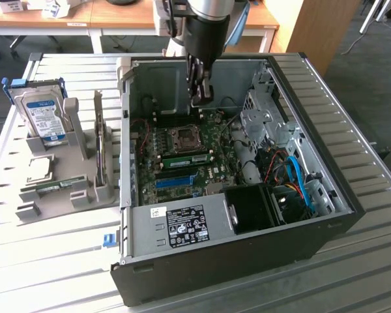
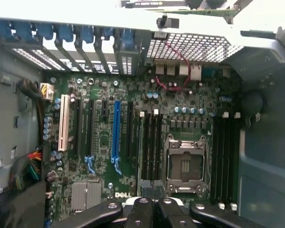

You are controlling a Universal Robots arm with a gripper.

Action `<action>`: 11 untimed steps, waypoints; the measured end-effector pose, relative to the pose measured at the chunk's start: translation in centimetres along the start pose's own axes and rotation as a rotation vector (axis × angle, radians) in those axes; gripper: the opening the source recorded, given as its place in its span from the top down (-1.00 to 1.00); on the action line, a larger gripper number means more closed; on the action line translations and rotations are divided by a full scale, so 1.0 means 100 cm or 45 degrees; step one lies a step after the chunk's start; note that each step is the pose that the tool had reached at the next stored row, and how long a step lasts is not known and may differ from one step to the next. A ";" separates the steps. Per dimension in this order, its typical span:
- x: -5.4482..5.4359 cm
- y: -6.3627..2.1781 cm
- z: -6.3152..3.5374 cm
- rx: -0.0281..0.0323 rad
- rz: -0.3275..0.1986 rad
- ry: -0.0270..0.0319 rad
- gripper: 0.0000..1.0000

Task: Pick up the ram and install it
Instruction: 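Press down the ram until it locks into place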

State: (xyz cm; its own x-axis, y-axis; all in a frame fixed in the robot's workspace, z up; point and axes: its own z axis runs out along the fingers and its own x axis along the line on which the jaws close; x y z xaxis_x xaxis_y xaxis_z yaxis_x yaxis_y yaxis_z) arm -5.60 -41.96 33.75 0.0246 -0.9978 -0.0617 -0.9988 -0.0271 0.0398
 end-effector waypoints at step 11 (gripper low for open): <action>0.000 -0.0114 -0.0005 0.0000 0.000 0.0000 0.79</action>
State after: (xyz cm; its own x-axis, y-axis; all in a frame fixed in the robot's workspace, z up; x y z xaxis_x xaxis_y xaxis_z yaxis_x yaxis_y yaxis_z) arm -4.47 -41.96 33.75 0.0245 -0.9978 -0.0617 -0.9988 -0.0270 0.0399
